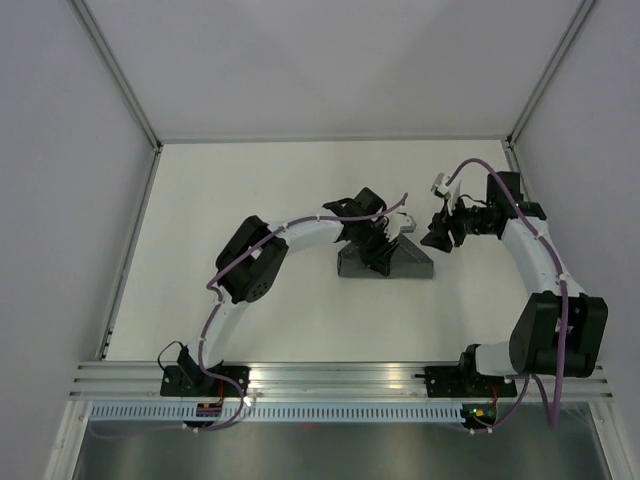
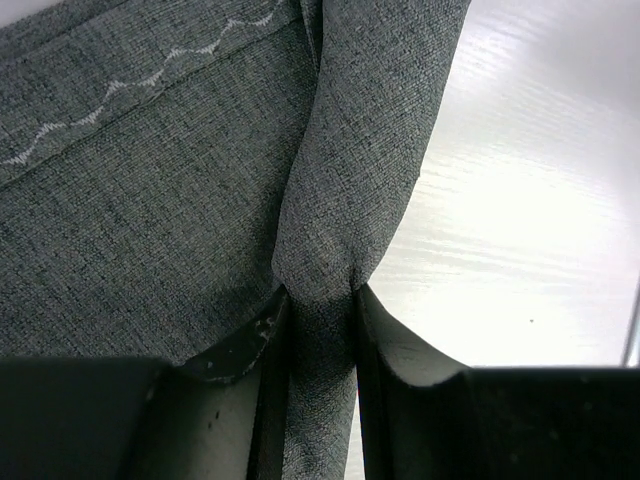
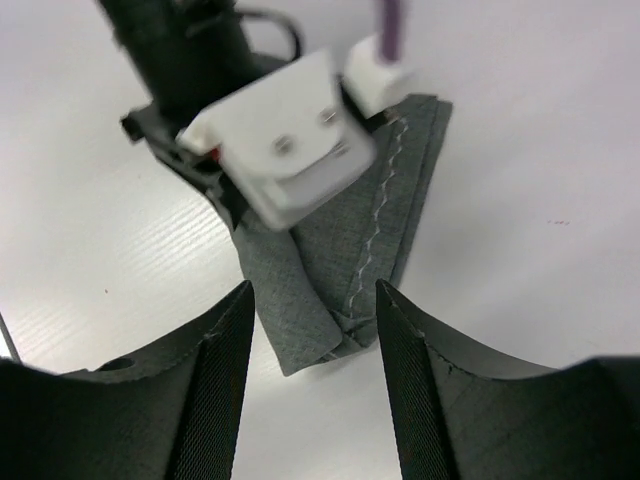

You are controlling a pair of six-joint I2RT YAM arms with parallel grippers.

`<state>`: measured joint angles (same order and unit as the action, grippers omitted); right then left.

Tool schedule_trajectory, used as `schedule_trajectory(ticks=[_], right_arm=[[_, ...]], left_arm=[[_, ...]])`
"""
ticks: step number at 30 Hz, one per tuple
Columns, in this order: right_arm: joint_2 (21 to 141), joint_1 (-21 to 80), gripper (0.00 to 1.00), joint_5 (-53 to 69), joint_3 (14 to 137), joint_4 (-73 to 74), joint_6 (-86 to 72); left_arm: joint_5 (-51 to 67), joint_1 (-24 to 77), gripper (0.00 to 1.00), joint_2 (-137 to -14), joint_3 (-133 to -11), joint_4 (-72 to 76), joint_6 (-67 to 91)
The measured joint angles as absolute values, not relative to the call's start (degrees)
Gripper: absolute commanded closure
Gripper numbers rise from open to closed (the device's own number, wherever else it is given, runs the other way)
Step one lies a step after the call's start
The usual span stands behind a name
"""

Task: Fold the napkin, place the utensils inside, and roll it up
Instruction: Roll the napkin at the center of the board.

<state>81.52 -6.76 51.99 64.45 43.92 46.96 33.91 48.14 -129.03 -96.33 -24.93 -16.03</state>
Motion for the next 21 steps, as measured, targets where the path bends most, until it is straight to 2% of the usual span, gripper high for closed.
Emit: schedule_trajectory(ticks=[4,11,19,21], right_arm=[[76.62,-2.76,0.4,48.6,54.59,40.58,51.59],[68.62,13.19,0.36,36.51,39.27,28.45,53.47],[71.22,23.66,0.37,26.48,35.66,18.2,53.41],[72.07,25.54,0.41,24.93,35.24,16.73,53.39]], left_arm=[[39.99,46.0,0.73,-132.07,-100.2,-28.29,-13.56],[48.05,43.97,0.72,-136.35,-105.43,-35.03,-10.41],[52.6,43.83,0.71,-140.4,-110.61,-42.17,-7.7],[52.99,43.83,0.71,-141.03,-111.53,-43.38,-7.09]])
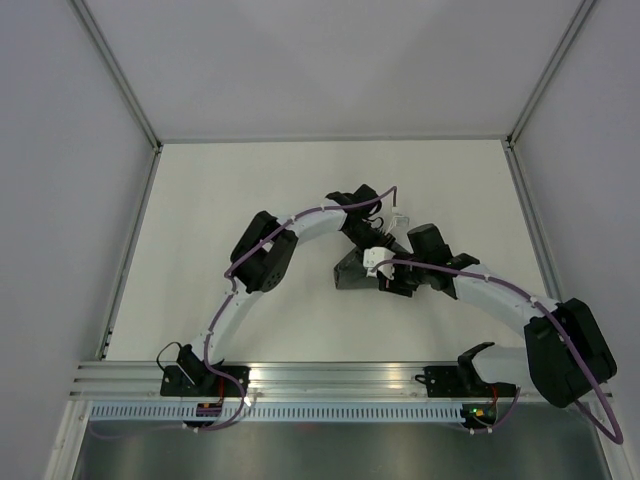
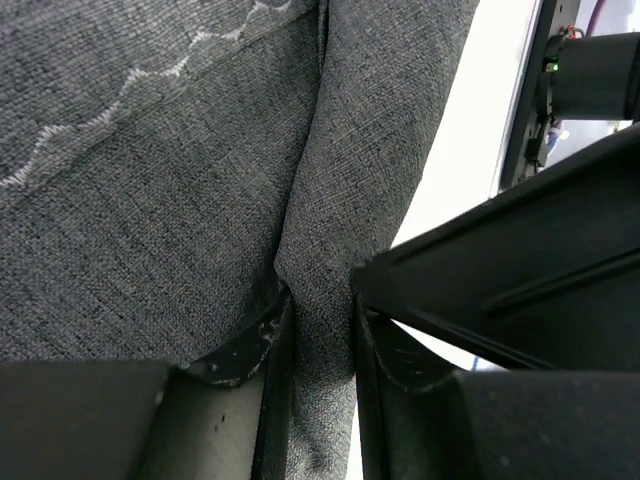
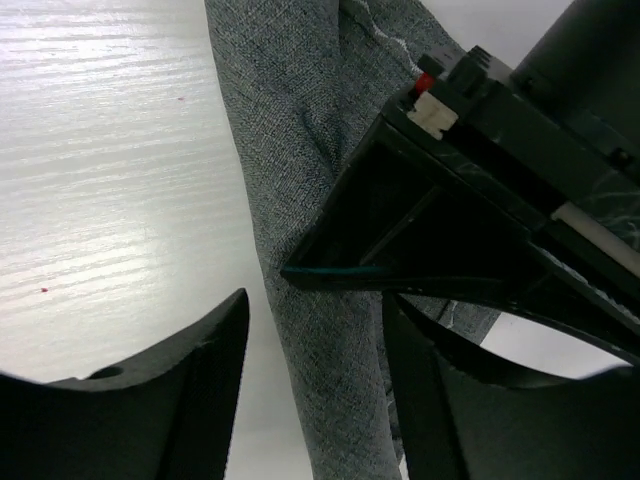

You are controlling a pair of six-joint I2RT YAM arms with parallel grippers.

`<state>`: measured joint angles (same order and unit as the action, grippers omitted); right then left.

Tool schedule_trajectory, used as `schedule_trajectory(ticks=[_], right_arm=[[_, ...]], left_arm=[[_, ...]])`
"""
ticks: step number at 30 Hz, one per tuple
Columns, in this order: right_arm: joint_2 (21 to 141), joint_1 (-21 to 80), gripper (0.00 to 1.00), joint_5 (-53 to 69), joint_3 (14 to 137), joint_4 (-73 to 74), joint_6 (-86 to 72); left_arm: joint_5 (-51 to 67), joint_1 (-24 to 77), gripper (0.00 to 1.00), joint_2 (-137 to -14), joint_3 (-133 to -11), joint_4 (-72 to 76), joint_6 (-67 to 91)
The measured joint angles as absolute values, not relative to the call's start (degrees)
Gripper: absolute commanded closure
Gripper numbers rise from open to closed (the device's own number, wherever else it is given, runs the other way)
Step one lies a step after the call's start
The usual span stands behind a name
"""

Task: Fold the napkin, place the utensils inside, and roll it up
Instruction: Roll the napkin at the center of the board.

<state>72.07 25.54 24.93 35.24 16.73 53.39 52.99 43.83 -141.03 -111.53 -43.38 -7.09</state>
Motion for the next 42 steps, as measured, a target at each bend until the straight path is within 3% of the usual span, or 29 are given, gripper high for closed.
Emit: schedule_trajectory(ticks=[9,11,13,16,20,42], right_arm=[[76.86,28.03,0.54,20.12,34.68,13.89,53.76],[77.38,28.03,0.61,19.81,34.63,13.5,53.8],[77.78,28.03,0.65,19.7,34.63,13.45,53.71],[78.5,27.88,0.73,19.35,34.79,13.37,53.76],[80.05,27.77,0.82,19.64,36.23,14.44,53.78],[95.04,20.84,0.84,33.76,53.21,31.97,59.29]], left_arm=[[54.48,43.46,0.67,-142.74,-113.56,-46.22,-5.3],[54.63,43.38,0.61,-142.89,-113.73,-46.35,-5.1],[54.59,43.27,0.45,-142.89,-113.73,-46.48,-4.91],[55.57,42.76,0.34,-142.76,-113.84,-47.7,-4.47],[56.21,42.13,0.31,-142.43,-113.82,-48.84,-4.21],[44.86,35.9,0.26,-131.39,-100.88,-32.75,5.02]])
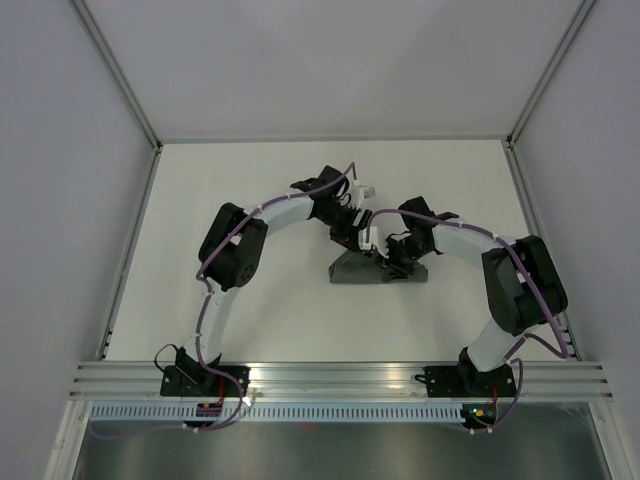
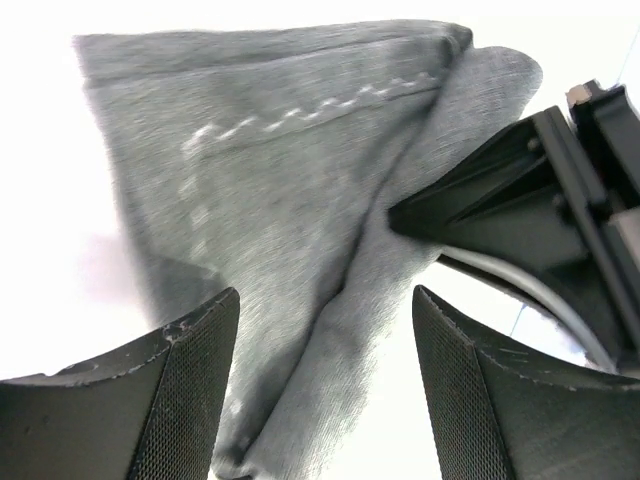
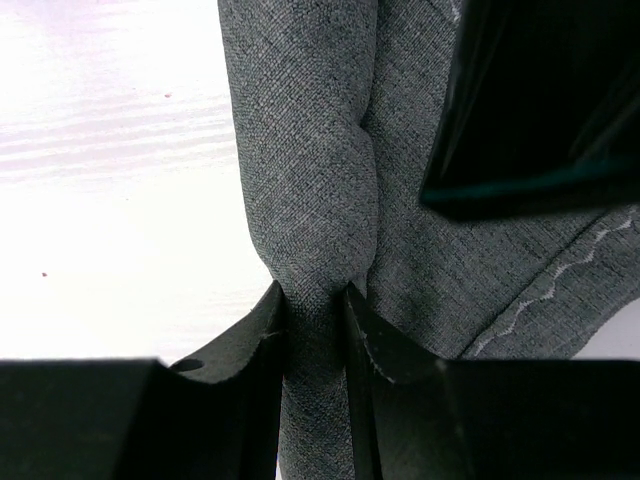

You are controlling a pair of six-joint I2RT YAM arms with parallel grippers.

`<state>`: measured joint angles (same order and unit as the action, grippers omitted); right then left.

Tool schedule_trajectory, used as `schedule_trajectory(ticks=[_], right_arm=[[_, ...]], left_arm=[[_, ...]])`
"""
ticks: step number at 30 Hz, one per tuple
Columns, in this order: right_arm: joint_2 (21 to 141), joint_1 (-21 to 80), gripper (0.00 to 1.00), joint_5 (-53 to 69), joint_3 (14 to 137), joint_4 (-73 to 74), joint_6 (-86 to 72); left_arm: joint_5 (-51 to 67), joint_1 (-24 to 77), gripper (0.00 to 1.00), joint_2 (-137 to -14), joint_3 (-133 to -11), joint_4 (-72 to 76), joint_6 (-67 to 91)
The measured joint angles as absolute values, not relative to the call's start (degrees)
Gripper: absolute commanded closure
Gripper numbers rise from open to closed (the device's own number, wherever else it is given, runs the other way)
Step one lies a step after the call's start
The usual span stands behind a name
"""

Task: Fold the napkin, place the utensils inside, and roll it up
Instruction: Roll the napkin at the center of the board.

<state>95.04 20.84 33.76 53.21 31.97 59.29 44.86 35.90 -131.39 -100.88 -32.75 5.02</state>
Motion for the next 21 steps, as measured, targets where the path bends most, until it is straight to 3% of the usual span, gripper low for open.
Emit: schedule_trajectory(ticks=[14,18,21], right_arm=[[111.72,16.43,0.84,41.89,72.14,54.0,65.45],[116.97,15.25,0.84,43.99,77.89,60.71,66.81],[119.92,14.7,0.83,45.15,81.14,64.58,67.57]], left_arm=[[29.71,33.78,0.39,-106.34,-72.25,-11.42,6.02],[23.62,34.35,0.37,-98.04,-60.88,-1.74,6.07],[17.06,36.45,0.3,-92.92,-52.95,4.8,5.67]])
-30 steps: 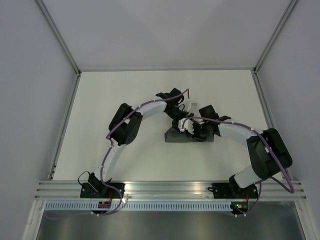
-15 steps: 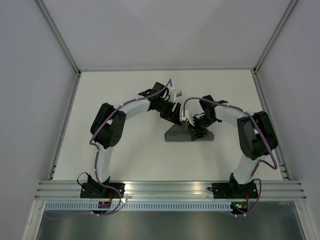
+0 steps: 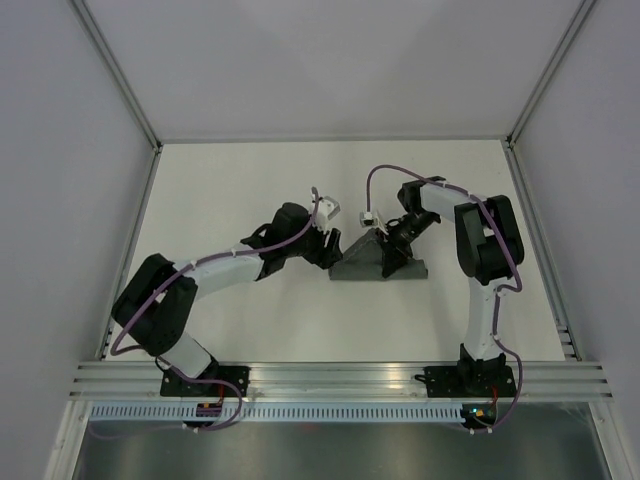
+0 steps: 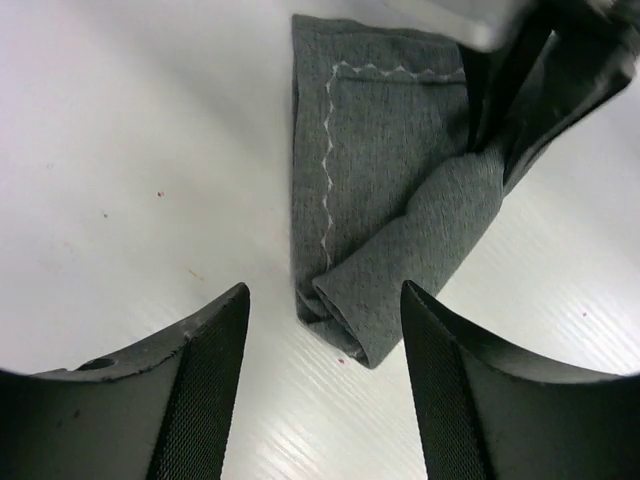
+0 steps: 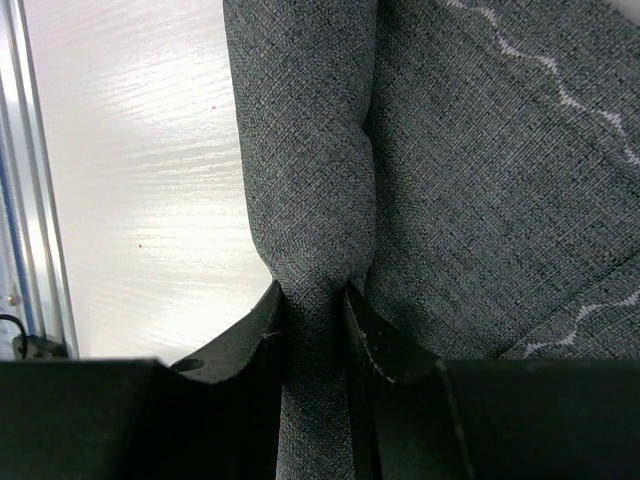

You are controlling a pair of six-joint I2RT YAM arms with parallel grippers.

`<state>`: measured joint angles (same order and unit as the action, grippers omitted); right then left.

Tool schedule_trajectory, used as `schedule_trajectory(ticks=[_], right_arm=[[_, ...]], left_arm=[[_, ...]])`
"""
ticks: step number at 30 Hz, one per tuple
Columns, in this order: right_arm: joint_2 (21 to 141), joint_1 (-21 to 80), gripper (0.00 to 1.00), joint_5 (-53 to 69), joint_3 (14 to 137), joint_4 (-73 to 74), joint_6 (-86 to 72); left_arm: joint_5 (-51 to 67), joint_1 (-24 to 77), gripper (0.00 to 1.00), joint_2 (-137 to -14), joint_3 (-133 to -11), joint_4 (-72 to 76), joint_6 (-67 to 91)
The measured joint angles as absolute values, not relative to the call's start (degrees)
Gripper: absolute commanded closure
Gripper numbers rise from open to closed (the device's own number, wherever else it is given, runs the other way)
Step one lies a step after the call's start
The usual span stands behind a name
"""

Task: Fold the napkin, place the utensils inside, and roll it up
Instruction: Roll the napkin at the center of the board.

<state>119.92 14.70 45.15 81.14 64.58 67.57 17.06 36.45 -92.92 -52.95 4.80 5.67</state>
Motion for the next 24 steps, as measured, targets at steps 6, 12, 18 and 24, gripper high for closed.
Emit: schedule_trajectory(ticks=[6,12,18,24], right_arm=[[124.22,13.85,0.83,46.65,85.69,69.87,67.92],[126.93,13.47,0.83,47.55,88.47,73.28,67.94],[128.7,13.28,0.83,48.36,89.76,75.85,67.81],[129.62,13.28,0.83,48.69,90.08,77.34,67.55]], left_arm=[[2.24,48.6,0.29,-88.58,-47.75,11.7,-0.78],[-7.57,58.85,0.29,-93.89,-51.46,13.89,-10.61],[-12.19,63.86,0.26,-102.21,-55.35,13.8,-19.25],[-13.56,65.01,0.26,-106.39,-57.69,13.89,-25.02]])
